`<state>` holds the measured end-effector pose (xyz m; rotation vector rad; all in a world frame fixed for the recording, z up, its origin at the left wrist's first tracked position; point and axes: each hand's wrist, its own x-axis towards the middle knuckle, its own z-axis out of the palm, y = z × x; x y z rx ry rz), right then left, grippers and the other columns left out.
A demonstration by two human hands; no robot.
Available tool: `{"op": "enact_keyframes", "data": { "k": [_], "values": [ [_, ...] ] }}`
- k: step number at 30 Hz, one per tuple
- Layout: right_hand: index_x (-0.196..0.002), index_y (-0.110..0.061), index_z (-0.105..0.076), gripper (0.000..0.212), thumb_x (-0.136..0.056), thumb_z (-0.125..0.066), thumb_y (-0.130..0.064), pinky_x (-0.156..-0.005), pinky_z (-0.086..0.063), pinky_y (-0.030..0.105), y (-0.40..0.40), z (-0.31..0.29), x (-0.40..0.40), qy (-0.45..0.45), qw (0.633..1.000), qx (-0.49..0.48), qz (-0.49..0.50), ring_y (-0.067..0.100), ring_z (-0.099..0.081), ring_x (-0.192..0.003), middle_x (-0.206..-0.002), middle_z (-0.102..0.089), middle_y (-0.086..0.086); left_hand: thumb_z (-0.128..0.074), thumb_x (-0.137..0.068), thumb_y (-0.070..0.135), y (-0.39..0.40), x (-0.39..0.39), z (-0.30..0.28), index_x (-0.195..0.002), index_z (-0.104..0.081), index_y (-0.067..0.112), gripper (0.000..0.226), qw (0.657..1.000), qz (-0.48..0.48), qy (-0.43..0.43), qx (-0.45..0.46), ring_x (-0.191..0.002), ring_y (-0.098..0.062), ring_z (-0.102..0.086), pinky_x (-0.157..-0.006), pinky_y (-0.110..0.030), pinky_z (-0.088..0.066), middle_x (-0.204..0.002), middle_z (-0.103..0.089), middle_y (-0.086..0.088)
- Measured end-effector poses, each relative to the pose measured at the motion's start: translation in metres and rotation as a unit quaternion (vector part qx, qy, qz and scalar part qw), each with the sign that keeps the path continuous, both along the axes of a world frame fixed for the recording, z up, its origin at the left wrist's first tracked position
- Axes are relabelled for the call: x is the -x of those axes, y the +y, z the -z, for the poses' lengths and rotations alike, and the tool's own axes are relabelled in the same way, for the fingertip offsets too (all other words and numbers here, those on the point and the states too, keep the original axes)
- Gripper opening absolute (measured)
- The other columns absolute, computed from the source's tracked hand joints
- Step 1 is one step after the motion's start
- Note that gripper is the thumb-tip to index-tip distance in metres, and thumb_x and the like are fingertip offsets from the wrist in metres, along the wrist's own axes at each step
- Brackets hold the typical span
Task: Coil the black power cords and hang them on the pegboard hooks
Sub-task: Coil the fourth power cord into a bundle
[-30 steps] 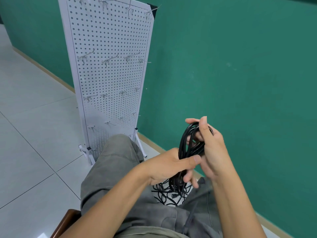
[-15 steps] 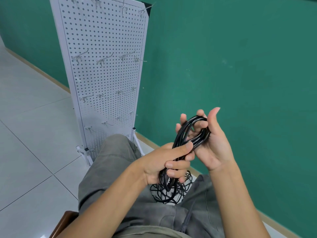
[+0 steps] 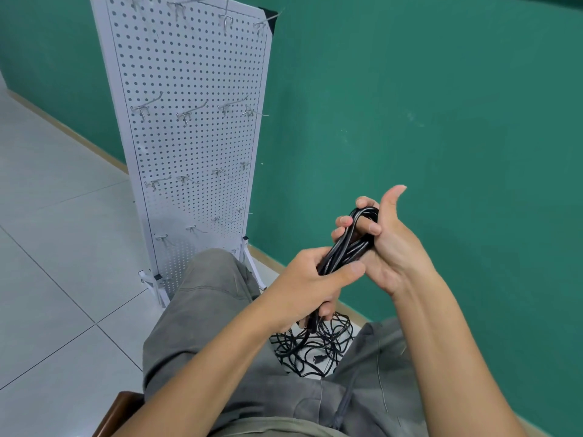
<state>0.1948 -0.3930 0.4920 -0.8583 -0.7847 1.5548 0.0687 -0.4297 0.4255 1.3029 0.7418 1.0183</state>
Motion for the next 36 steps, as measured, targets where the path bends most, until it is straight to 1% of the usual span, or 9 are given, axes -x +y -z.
{"op": "enact_keyframes", "data": {
  "k": [4, 9, 12, 14, 16, 21, 25, 30, 36],
  "values": [
    [-0.091, -0.014, -0.05, 0.052, -0.099, -0.036, -0.063, -0.066, -0.056, 0.03, 0.003, -0.001, 0.001, -0.027, 1.0, -0.014, -0.007, 0.016, -0.06, -0.063, -0.047, -0.028, -0.006, -0.047, -0.109, 0.031, 0.0, 0.001, -0.004, -0.085, -0.043, 0.011, 0.031, 1.0, 0.004, -0.006, 0.029, -0.04, -0.013, -0.031, -0.047, -0.027, -0.043, -0.051, -0.031, 0.003],
    [-0.099, -0.007, -0.056, 0.05, -0.102, -0.042, -0.055, -0.084, -0.061, 0.04, 0.007, 0.002, 0.004, -0.117, 0.992, -0.049, -0.004, 0.032, -0.075, -0.096, -0.059, -0.046, 0.006, -0.042, -0.11, 0.034, 0.0, 0.002, -0.006, -0.086, -0.043, 0.012, 0.033, 0.996, -0.016, -0.065, 0.061, -0.038, -0.012, -0.029, -0.045, -0.026, -0.04, -0.051, -0.026, 0.003],
    [-0.111, -0.006, -0.055, 0.056, -0.102, -0.038, -0.058, -0.08, -0.058, 0.042, 0.003, 0.015, 0.008, -0.143, 0.987, -0.061, -0.028, 0.029, -0.068, -0.089, -0.088, -0.068, 0.014, -0.042, -0.11, 0.035, 0.004, 0.006, -0.007, -0.082, -0.045, 0.014, 0.035, 0.987, -0.068, -0.121, 0.078, -0.037, -0.013, -0.028, -0.045, -0.026, -0.039, -0.049, -0.025, 0.003],
    [-0.122, -0.005, -0.058, 0.065, -0.101, -0.033, -0.061, -0.076, -0.058, 0.038, -0.003, 0.03, 0.014, -0.157, 0.983, -0.063, -0.075, 0.025, -0.067, -0.086, -0.106, -0.069, 0.016, -0.043, -0.11, 0.036, 0.01, 0.014, -0.009, -0.079, -0.046, 0.015, 0.037, 0.978, -0.107, -0.16, 0.08, -0.037, -0.013, -0.028, -0.044, -0.025, -0.037, -0.049, -0.025, 0.003],
    [-0.123, -0.006, -0.061, 0.07, -0.097, -0.031, -0.063, -0.076, -0.055, 0.034, -0.012, 0.049, 0.022, -0.154, 0.98, -0.062, -0.113, 0.022, -0.068, -0.085, -0.105, -0.07, 0.015, -0.043, -0.11, 0.035, 0.016, 0.024, -0.01, -0.079, -0.046, 0.015, 0.037, 0.969, -0.142, -0.188, 0.073, -0.038, -0.012, -0.028, -0.044, -0.026, -0.037, -0.049, -0.026, 0.004],
    [-0.113, -0.008, -0.069, 0.069, -0.091, -0.034, -0.064, -0.104, -0.051, 0.041, -0.018, 0.087, 0.044, -0.195, 0.972, -0.075, -0.111, 0.023, -0.07, -0.107, -0.108, -0.074, 0.007, -0.044, -0.11, 0.035, 0.027, 0.052, -0.016, -0.079, -0.045, 0.018, 0.035, 0.948, -0.215, -0.221, 0.081, -0.039, -0.012, -0.03, -0.049, -0.03, -0.033, -0.05, -0.027, 0.005],
    [-0.112, -0.007, -0.069, 0.063, -0.097, -0.035, -0.058, -0.093, -0.057, 0.04, -0.018, 0.095, 0.044, -0.309, 0.934, -0.088, -0.157, 0.025, -0.073, -0.088, -0.098, -0.077, 0.009, -0.044, -0.11, 0.036, 0.032, 0.074, -0.02, -0.079, -0.045, 0.019, 0.035, 0.926, -0.281, -0.237, 0.084, -0.04, -0.013, -0.035, -0.044, -0.025, -0.041, -0.051, -0.03, 0.005],
    [-0.097, 0.002, -0.072, 0.027, -0.103, -0.059, -0.021, -0.084, -0.052, 0.031, -0.03, 0.101, 0.04, -0.355, 0.909, -0.108, -0.191, 0.018, -0.064, -0.076, -0.076, -0.067, 0.005, -0.045, -0.11, 0.036, 0.036, 0.092, -0.02, -0.079, -0.043, 0.019, 0.036, 0.896, -0.35, -0.256, 0.094, -0.039, -0.011, -0.034, -0.042, -0.021, -0.038, -0.051, -0.03, 0.007],
    [-0.1, -0.02, -0.082, 0.021, -0.096, -0.066, -0.006, -0.073, -0.048, 0.023, -0.038, 0.082, 0.032, -0.384, 0.896, -0.162, -0.152, 0.011, -0.058, -0.07, -0.076, -0.069, -0.002, -0.043, -0.11, 0.034, 0.044, 0.105, -0.009, -0.074, -0.04, 0.017, 0.039, 0.894, -0.415, -0.16, 0.059, -0.04, -0.015, -0.035, -0.042, -0.026, -0.039, -0.051, -0.032, 0.002]
  ]
}}
